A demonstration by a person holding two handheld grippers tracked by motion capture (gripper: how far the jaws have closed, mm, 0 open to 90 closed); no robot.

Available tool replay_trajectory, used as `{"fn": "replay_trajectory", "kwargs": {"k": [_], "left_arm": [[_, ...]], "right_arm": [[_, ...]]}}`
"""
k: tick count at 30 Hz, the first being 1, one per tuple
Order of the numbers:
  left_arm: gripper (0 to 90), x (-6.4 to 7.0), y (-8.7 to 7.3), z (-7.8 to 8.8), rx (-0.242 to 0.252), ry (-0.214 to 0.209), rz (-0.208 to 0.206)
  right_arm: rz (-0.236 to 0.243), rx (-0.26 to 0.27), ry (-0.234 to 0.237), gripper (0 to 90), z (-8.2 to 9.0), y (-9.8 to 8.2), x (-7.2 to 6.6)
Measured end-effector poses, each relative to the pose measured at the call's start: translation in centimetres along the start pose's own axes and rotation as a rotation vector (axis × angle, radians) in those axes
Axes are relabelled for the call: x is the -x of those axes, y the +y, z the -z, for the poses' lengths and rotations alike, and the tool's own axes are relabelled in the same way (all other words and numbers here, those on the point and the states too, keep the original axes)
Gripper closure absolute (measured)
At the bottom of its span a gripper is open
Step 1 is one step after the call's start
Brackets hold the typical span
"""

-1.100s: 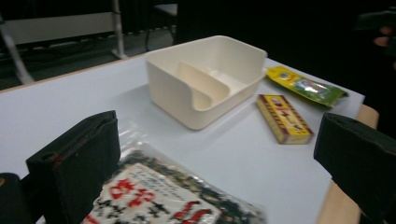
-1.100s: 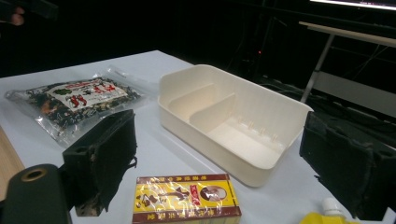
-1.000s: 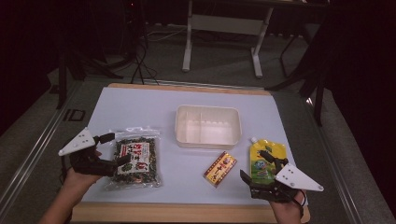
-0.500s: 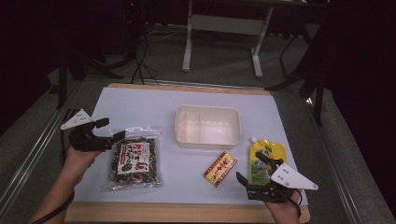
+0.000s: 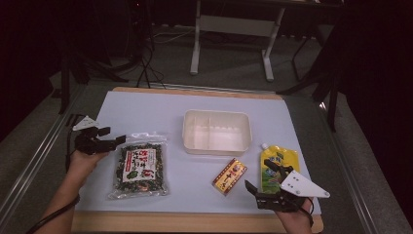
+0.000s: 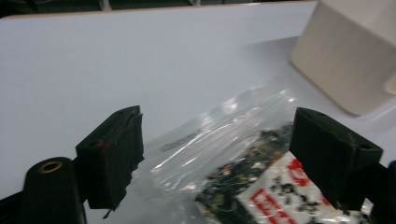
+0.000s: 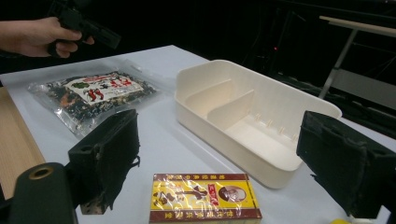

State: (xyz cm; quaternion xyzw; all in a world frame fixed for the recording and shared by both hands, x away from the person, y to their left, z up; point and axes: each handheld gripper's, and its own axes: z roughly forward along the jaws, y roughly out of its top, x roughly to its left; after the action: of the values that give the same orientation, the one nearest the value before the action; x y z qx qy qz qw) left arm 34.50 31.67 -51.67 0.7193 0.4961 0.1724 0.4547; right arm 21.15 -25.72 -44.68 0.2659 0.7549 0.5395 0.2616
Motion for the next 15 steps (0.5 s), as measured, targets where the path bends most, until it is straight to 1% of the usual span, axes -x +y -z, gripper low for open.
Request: {"fn": "replay_trajectory", "kwargs": {"k": [1, 4, 6, 7, 8, 10, 11, 12, 14, 15], "left_arm": [[17.9, -0.4, -0.2, -0.2, -0.003, 0.005, 0.010], [18.9, -1.5, -0.7, -0.8, -0.025, 0.003, 0.040], [20.3, -2.2, -0.9, -1.1, -0.024, -0.004, 0.073], [20.4, -2.6, -1.0, -1.2, -0.026, -0.007, 0.077], [21.8, -2.9, -1.1, -1.4, -0.039, -0.004, 0.081], [21.9, -3.3, -1.2, -1.7, -0.061, -0.006, 0.072], [22.6, -3.5, -1.3, -1.9, -0.076, -0.002, 0.063], [24.5, -3.6, -1.3, -2.1, -0.089, -0.007, 0.053], [25.4, -3.9, -1.3, -2.3, -0.101, -0.019, 0.059], [26.9, -3.9, -1.3, -2.5, -0.107, -0.008, 0.049]], "right_arm": [[-0.001, -0.003, 0.004, 12.7, 0.0, 0.0, 0.0], [0.006, -0.004, 0.004, 12.8, 0.1, 0.0, -0.1], [0.003, -0.005, 0.004, 12.8, 0.1, -0.1, -0.1], [0.000, -0.010, 0.009, 12.8, 0.1, -0.1, -0.1], [-0.004, -0.011, 0.009, 12.8, 0.1, -0.2, 0.0], [-0.010, -0.016, 0.011, 12.8, 0.0, -0.2, 0.0], [-0.008, -0.019, 0.007, 12.8, 0.0, -0.3, 0.0], [-0.009, -0.019, 0.008, 12.8, 0.0, -0.3, 0.0], [-0.008, -0.018, 0.006, 12.8, 0.1, -0.3, -0.1], [-0.009, -0.020, 0.009, 12.8, 0.1, -0.3, -0.1]]}}
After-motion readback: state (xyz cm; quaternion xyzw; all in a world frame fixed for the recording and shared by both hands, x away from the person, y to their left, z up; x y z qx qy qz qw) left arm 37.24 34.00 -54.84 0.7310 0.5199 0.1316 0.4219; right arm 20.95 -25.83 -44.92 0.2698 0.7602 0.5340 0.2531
